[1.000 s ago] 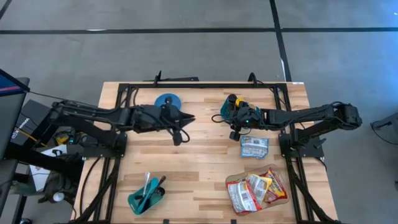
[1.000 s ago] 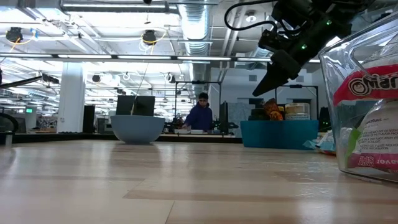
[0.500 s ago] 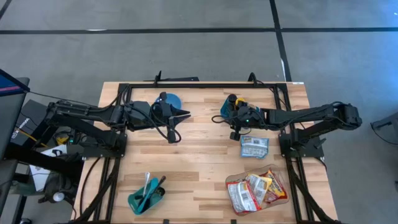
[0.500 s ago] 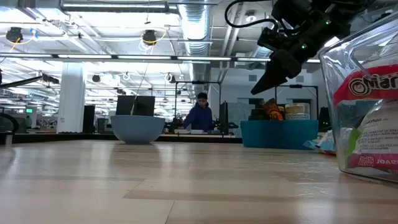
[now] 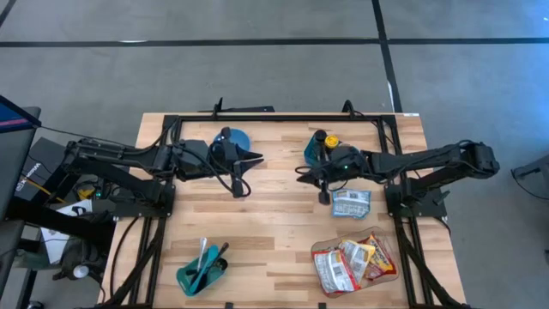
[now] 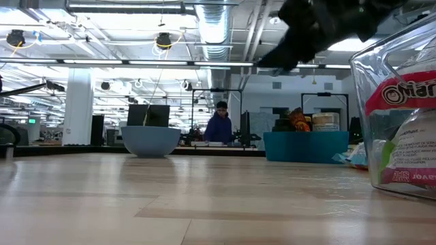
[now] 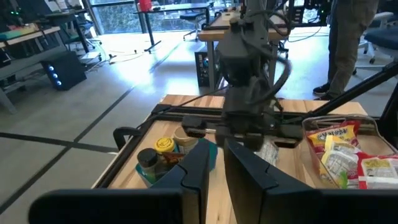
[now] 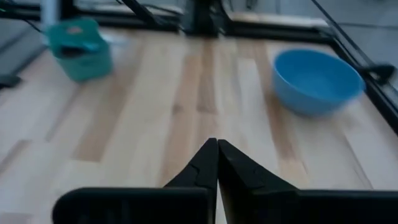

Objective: Pick & Place Food Item
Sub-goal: Put the blue noodle pack into the transparent bin

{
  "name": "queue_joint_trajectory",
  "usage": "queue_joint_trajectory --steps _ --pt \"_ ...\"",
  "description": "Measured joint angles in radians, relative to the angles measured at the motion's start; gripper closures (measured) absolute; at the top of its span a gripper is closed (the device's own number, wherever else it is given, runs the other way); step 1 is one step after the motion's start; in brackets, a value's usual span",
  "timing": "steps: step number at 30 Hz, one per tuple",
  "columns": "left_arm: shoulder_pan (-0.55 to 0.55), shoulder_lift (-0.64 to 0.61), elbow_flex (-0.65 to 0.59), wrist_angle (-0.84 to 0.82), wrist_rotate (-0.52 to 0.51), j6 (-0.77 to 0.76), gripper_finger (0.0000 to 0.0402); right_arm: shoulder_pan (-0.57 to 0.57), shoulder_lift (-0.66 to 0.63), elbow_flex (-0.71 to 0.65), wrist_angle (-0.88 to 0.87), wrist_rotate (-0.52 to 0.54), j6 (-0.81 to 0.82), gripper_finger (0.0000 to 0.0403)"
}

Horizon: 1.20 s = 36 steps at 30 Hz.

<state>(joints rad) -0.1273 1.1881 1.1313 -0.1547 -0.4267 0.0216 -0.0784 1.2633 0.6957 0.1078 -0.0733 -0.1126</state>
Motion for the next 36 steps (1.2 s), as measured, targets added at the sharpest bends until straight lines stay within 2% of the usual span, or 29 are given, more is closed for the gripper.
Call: queue_joint_trajectory --steps 5,9,20,28,34,36 --pt "0.019 -0.001 0.000 0.047 0.000 0.004 0.0357 -0.003 -0.004 0.045 0.007 -0.083 -0.009 0.0400" --pt "0.033 -0.007 0.000 0.053 0.000 0.019 0.0357 -0.006 -0.049 0.076 -0.004 -0.090 -0.047 0.0400" --pt "0.034 -0.039 0.000 0.009 0.001 0.023 0.0357 -0.016 -0.343 0.085 -0.174 -0.090 -0.055 0.0402" --pt "0.034 -0.041 0.001 0.013 0.001 0.024 0.0357 -0.039 -0.476 0.085 -0.425 -0.075 0.084 0.0402" --pt "0.034 -0.041 0.000 0.013 0.001 0.025 0.0357 -0.088 -0.527 0.085 -0.689 0.074 0.249 0.0402" --pt "0.034 -0.041 0.000 0.014 0.001 0.025 0.0357 -0.114 -0.526 0.085 -0.780 0.079 0.311 0.0402"
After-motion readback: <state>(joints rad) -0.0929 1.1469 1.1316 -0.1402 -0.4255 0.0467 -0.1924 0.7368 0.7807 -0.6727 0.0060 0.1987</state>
